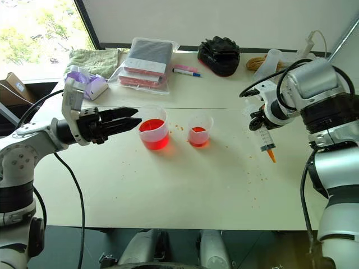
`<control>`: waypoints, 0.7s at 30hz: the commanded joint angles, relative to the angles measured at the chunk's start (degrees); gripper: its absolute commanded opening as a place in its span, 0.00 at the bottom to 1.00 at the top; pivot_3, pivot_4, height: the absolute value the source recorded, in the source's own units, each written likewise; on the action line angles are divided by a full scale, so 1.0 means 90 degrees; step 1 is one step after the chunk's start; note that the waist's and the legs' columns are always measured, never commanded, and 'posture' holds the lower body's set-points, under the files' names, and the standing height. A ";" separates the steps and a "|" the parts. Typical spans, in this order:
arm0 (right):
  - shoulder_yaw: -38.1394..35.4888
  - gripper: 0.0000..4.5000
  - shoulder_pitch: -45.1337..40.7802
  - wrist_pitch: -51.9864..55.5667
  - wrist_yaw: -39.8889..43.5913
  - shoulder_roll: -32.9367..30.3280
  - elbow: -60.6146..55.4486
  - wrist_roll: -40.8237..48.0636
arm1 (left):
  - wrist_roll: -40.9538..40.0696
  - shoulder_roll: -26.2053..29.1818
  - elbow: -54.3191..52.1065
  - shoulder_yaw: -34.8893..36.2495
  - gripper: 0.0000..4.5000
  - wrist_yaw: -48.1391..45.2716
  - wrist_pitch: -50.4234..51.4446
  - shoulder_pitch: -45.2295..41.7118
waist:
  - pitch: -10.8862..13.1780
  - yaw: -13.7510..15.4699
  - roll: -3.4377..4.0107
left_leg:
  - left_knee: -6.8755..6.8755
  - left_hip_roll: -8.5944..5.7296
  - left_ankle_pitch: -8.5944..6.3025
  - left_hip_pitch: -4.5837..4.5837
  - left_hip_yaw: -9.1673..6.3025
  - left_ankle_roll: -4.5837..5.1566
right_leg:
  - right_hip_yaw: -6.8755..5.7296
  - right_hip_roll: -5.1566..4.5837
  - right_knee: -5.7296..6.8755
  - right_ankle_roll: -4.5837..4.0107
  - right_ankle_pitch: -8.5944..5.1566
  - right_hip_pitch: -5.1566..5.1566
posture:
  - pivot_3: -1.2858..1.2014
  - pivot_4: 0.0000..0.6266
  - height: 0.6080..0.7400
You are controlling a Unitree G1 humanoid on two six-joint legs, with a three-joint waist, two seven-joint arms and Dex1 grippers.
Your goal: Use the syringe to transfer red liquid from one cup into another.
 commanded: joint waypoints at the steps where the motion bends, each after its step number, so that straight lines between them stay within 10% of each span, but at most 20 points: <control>1: -0.0082 0.30 -0.0311 0.0040 -0.0217 0.0270 0.0518 -0.0182 | -0.0234 0.0017 -0.0213 0.0236 0.57 0.0142 -0.0145 -0.0046 | 0.0000 -0.0013 0.0000 | 0.0000 0.0000 0.0000 0.0000 0.0000 0.0000 | 0.0000 0.0000 0.0001 0.0000 0.0000 0.0000 | 0.52 0.24 1.00; 14: -0.1208 0.30 -0.0417 0.0038 -0.0902 0.1584 0.1966 -0.1148 | -0.0625 0.0114 -0.0394 0.0345 0.57 0.0515 -0.0110 0.0113 | 0.0000 -0.0008 0.0001 | -0.0001 -0.0001 0.0001 -0.0002 0.0000 -0.0004 | -0.0001 -0.0002 0.0002 0.0000 0.0001 -0.0003 | 0.52 0.24 1.00; 19: -0.1428 0.96 -0.0323 0.0040 -0.0921 0.1671 0.1904 -0.1334 | -0.0796 0.0224 -0.0437 0.0342 0.58 0.0608 -0.0088 0.0166 | 0.0000 -0.0013 0.0002 | -0.0001 -0.0001 0.0001 -0.0003 0.0000 -0.0005 | -0.0001 -0.0003 0.0001 0.0000 0.0001 -0.0003 | 0.52 0.24 1.00; 21: -0.1460 0.98 -0.0291 0.0040 -0.0925 0.1660 0.1862 -0.1379 | -0.0837 0.0270 -0.0436 0.0328 0.58 0.0628 -0.0086 0.0180 | 0.0000 -0.0019 0.0002 | -0.0003 -0.0001 0.0001 -0.0002 0.0000 -0.0005 | -0.0001 -0.0003 0.0001 0.0000 0.0001 -0.0003 | 0.52 0.24 1.00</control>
